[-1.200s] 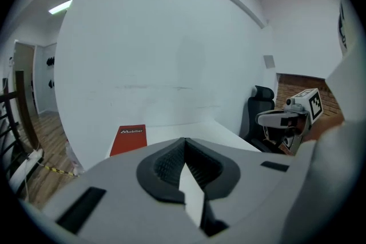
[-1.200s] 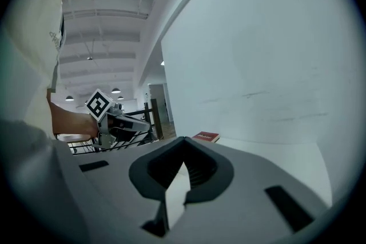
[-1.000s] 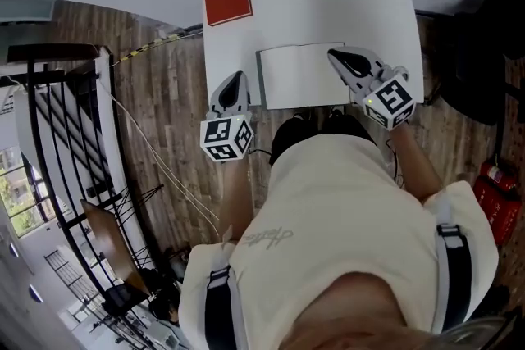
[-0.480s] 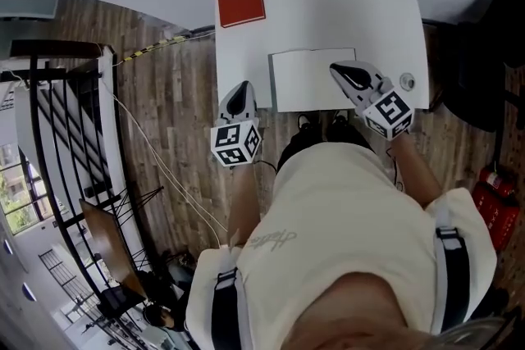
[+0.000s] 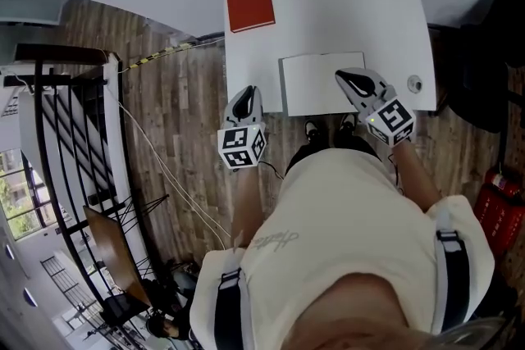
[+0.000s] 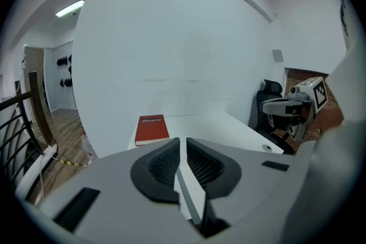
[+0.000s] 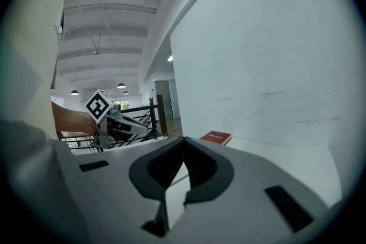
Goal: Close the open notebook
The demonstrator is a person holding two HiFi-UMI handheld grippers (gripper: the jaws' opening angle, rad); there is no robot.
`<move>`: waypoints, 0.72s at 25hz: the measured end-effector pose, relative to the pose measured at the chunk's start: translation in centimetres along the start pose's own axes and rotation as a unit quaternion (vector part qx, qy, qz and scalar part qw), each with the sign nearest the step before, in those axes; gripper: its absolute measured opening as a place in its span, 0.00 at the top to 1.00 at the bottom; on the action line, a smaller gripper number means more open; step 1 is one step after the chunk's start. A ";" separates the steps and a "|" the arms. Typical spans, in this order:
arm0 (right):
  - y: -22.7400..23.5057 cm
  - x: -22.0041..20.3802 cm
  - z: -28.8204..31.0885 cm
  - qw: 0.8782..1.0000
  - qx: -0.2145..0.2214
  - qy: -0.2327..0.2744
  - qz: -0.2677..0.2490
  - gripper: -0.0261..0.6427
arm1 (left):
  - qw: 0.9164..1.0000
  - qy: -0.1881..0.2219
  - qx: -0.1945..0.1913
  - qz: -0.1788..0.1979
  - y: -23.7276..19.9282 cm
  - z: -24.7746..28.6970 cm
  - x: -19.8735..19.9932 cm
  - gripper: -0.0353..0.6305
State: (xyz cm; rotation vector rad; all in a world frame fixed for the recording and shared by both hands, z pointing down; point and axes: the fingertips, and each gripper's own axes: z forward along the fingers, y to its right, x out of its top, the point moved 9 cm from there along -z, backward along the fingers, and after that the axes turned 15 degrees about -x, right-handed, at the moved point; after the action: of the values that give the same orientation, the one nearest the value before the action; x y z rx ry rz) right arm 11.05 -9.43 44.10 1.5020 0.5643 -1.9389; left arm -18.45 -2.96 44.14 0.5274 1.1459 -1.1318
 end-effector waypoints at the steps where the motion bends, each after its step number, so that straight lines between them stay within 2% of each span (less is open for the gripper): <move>1: -0.2 -0.1 0.0 1.000 -0.002 0.000 0.000 0.95 | 1.000 -0.004 -0.004 -0.003 -0.1 0.0 -0.3 0.91; 6: -0.6 0.1 -0.3 1.000 -0.003 0.001 -0.012 0.95 | 0.999 -0.003 -0.017 -0.036 -0.8 0.0 -1.5 0.91; 9: -0.8 0.0 -0.4 1.000 -0.007 -0.006 -0.017 0.95 | 0.997 -0.011 -0.029 -0.068 -1.3 0.3 -3.1 0.91; 15: -1.2 -0.7 -0.4 0.999 -0.010 -0.028 -0.016 0.95 | 0.989 -0.057 -0.033 -0.130 -2.7 1.4 -8.7 0.91; 18: -1.4 -1.1 -0.2 0.999 -0.005 -0.041 -0.017 0.95 | 0.981 -0.085 -0.040 -0.169 -2.9 2.1 -12.4 0.91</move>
State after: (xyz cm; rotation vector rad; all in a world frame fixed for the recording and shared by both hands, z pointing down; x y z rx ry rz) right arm 10.43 -8.03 45.05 1.4071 0.5667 -2.0104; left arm -19.91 -0.52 56.69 0.1707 1.1516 -1.3880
